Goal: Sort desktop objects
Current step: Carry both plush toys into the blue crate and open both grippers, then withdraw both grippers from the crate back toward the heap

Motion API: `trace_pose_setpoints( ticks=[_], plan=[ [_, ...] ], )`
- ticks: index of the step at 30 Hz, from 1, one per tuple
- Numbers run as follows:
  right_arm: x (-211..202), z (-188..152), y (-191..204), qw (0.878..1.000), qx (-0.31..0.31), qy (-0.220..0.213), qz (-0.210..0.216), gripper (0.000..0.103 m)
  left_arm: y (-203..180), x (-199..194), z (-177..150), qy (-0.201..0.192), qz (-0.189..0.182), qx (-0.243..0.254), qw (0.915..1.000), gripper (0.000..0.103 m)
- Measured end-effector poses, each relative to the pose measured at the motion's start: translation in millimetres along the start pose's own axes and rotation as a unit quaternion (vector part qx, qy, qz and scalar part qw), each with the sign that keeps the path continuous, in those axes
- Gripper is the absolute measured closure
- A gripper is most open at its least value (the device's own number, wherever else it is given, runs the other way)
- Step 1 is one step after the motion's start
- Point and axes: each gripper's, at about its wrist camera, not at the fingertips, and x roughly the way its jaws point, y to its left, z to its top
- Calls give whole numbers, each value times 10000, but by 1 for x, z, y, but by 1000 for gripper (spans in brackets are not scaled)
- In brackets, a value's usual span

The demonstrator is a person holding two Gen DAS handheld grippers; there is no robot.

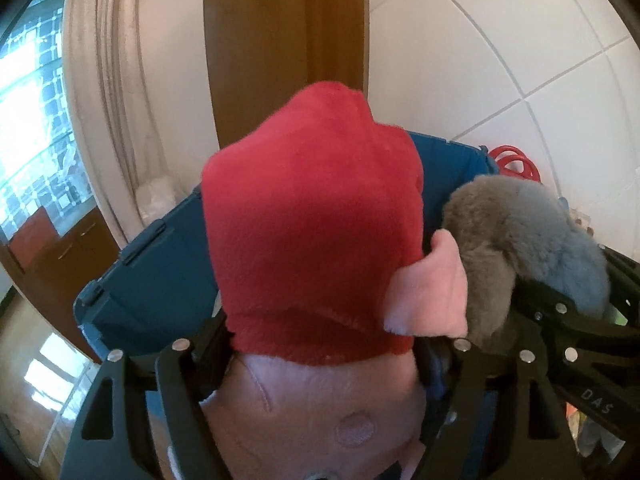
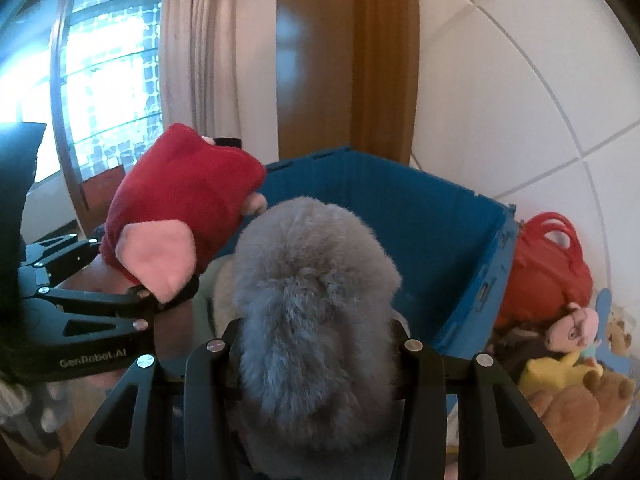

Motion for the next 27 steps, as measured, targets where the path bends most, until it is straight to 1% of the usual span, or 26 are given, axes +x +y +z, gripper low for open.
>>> trace_pose_setpoints(
  ticks=[1, 2, 3, 4, 5, 6, 13, 16, 18, 21, 27],
  plan=[
    [1, 1, 0, 10000, 2, -19, -36, 53, 0, 2, 1, 18, -9, 9, 10000, 21],
    [1, 1, -1, 10000, 4, -37, -73, 44, 1, 4, 1, 36, -18, 19, 10000, 19],
    [-2, 2, -1, 9999, 10, -80, -102, 36, 1, 4, 2, 33, 8, 17, 10000, 14],
    [-4, 3, -1, 9999, 3, -97, -124, 34, 2, 4, 2, 27, 39, 14, 10000, 11],
    [-6, 4, -1, 9998, -6, -110, -146, 32, 1, 3, 2, 0, 53, -3, 10000, 3],
    [-8, 4, -1, 9998, -16, -124, -167, 29, 0, 1, 1, -25, 57, -17, 10000, 0],
    [-17, 0, 5, 9996, -121, -110, -229, 19, -3, -1, -6, 21, 21, -68, 10000, 0],
    [-23, -1, 8, 9995, -146, -117, -264, 13, -1, -4, -6, 14, 13, -89, 10000, 0],
    [-28, -3, 9, 9994, -152, -138, -294, 7, -2, -9, -10, -10, -15, -103, 9999, 0],
    [-36, -5, 11, 9991, -160, -166, -342, 2, -4, -17, -15, -37, -66, -117, 9999, 0],
    [-56, -11, 13, 9987, -158, -228, -431, 0, -11, -37, -27, -78, -114, -153, 9998, 0]
  ],
)
